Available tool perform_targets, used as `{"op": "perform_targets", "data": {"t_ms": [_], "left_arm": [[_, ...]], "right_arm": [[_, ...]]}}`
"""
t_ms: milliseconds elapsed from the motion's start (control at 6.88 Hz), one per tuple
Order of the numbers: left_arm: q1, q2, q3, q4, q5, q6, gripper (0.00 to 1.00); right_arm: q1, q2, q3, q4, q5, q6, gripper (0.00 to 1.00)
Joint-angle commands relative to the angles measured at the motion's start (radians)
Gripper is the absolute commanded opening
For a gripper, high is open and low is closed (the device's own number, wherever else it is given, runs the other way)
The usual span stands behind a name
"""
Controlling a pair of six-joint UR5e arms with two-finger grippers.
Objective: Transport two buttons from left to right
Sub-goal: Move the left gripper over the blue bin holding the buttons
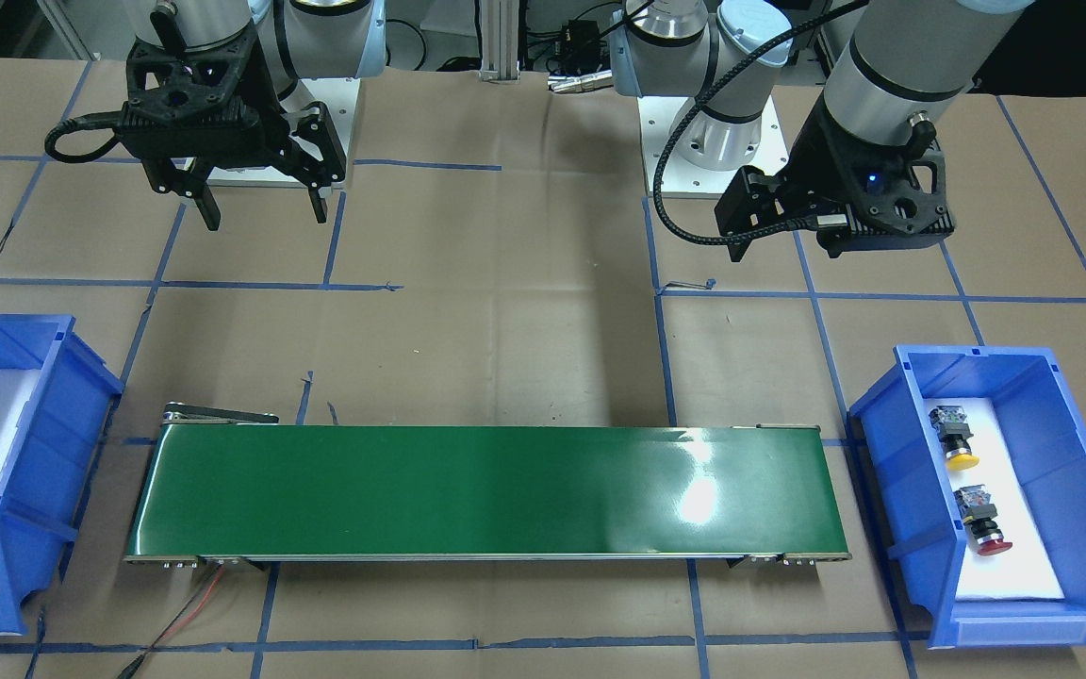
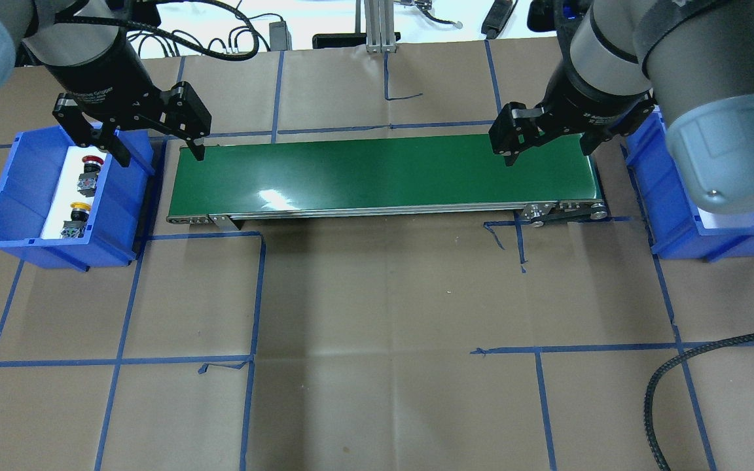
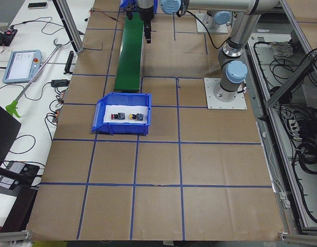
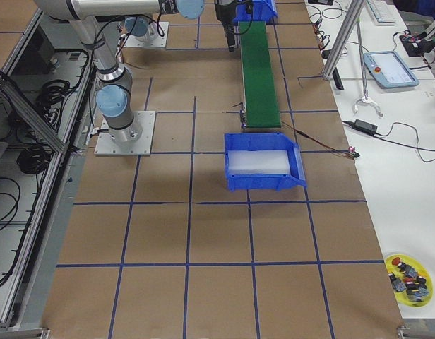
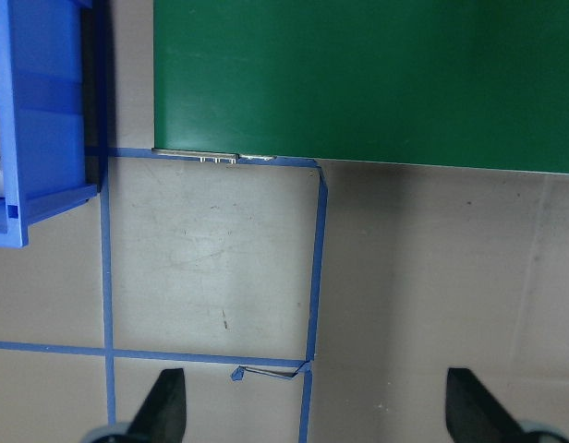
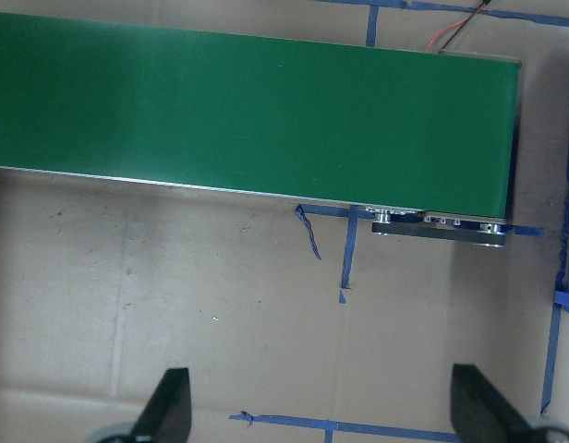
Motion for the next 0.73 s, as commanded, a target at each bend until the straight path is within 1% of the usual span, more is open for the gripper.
{"op": "perform_targets", "data": {"t_ms": [0,291,581], "left_arm": [[0.0,0.002,0.0,0.0,0.0,0.002,1.0],[0.002,0.004,-0.001,0.0,0.002,0.005,1.0],[0.003,0.005,-0.003,0.0,0.0,0.005,1.0]], "right_arm": [[0.0,0.0,0.0,0.0,0.002,0.0,1.0],[0.0,0.003,0.0,0.0,0.002,0.0,1.0],[-0.002,0.031,-0.002,0.003,0.005,0.0,1.0]]}}
